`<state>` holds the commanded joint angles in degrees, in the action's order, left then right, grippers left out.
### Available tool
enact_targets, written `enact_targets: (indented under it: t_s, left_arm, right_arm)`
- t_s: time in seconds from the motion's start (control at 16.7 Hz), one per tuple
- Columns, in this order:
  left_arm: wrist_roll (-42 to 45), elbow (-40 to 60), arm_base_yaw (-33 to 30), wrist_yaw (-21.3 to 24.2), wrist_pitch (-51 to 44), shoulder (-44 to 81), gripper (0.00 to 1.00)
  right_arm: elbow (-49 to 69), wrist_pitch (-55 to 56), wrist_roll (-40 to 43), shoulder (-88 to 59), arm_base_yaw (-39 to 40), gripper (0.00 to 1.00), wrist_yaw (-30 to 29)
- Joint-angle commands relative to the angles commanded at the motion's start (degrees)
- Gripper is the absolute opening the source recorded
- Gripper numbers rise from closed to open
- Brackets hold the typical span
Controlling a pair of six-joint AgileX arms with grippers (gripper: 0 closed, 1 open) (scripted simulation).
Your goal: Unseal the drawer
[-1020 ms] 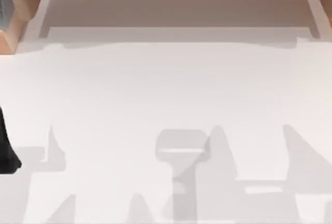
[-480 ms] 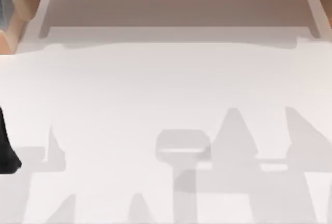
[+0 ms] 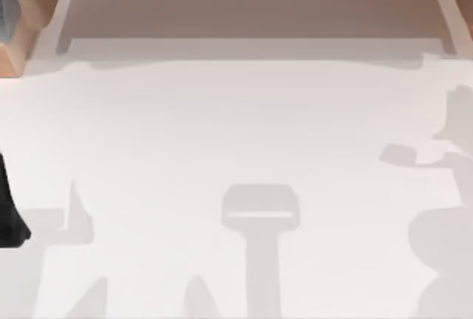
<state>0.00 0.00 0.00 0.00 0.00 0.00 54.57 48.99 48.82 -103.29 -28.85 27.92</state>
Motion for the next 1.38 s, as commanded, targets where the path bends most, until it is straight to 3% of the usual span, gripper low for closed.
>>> enact_targets:
  t_s: [0.3,0.54,1.38]
  left_arm:
    - [0.00,0.00,0.00,0.00,0.00,0.00,1.00]
    - [0.00,0.00,0.00,0.00,0.00,0.00,1.00]
    - [0.00,0.00,0.00,0.00,0.00,0.00,1.00]
  right_arm:
    - [5.33,12.28,26.00,-18.09,1.26,1.00,-1.97]
    - [7.85,18.69,37.90,-26.63,2.25,1.00,-3.32]
    - [14.29,16.95,40.47,-31.21,3.72,1.00,-4.92]
